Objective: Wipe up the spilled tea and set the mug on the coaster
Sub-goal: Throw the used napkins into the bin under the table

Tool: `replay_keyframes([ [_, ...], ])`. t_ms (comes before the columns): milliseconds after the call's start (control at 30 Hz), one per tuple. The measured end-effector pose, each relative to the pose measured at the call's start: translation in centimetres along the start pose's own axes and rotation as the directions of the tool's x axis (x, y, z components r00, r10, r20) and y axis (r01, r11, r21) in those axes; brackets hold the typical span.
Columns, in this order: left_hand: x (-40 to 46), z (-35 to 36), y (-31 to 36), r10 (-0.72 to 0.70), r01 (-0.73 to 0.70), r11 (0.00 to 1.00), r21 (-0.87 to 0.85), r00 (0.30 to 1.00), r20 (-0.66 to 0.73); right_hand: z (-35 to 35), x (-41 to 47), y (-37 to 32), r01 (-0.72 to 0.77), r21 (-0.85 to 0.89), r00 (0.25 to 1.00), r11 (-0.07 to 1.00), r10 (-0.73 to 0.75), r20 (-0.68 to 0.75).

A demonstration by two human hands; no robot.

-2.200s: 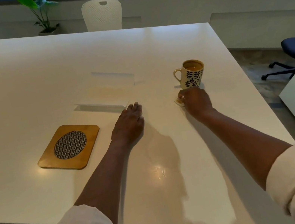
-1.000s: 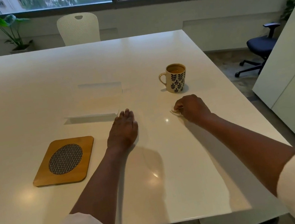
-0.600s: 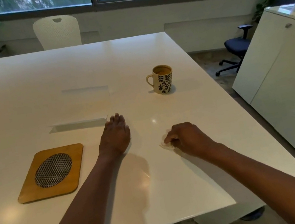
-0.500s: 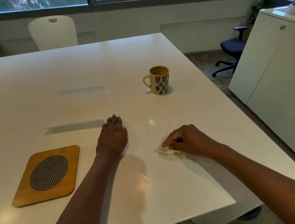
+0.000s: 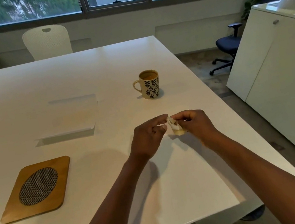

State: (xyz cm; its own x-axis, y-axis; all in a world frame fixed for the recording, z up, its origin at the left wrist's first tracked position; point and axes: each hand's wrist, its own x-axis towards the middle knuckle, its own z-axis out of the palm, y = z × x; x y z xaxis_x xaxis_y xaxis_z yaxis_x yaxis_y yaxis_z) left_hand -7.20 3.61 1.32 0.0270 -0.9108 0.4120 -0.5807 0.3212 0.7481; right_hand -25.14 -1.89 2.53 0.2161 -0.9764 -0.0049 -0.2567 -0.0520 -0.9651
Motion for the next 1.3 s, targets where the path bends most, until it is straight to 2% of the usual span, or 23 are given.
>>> replay_keyframes([
  [200, 0.8, 4.5, 2.9, -0.003, 0.000, 0.991, -0.133, 1.000, -0.022, -4.3, 0.0, 0.6, -0.061, 0.159, 0.998, 0.985, 0.059, 0.012],
  [400, 1.4, 10.2, 5.9, 0.024, -0.028, 0.998, -0.056, 0.997, -0.078, -9.6, -0.1, 2.2, -0.101, 0.236, 0.993, 0.966, 0.081, 0.091],
  [533, 1.9, 14.5, 8.0, 0.023, -0.026, 0.999, -0.020, 0.990, -0.137, -13.3, 0.4, 3.6, -0.100, 0.226, 0.992, 0.969, 0.078, 0.104],
  [900, 4.7, 25.3, 14.5, -0.105, 0.128, 0.988, 0.083, 0.964, -0.243, -23.7, 1.0, 7.2, -0.091, 0.220, 0.995, 0.971, 0.079, 0.062],
  [1100, 5.8, 31.0, 18.9, -0.154, 0.180, 0.977, 0.114, 0.966, -0.206, -30.4, 0.7, 9.7, -0.094, 0.224, 0.995, 0.970, 0.096, 0.003],
  [1233, 4.6, 36.1, 20.9, -0.176, 0.188, 0.981, 0.053, 0.968, -0.177, -34.0, 0.0, 13.5, -0.119, 0.241, 0.989, 0.963, 0.137, -0.058],
  [1300, 3.2, 39.1, 21.4, -0.160, 0.169, 0.984, 0.061, 0.979, -0.122, -35.3, -0.6, 16.0, -0.124, 0.193, 0.984, 0.973, 0.145, -0.103],
])
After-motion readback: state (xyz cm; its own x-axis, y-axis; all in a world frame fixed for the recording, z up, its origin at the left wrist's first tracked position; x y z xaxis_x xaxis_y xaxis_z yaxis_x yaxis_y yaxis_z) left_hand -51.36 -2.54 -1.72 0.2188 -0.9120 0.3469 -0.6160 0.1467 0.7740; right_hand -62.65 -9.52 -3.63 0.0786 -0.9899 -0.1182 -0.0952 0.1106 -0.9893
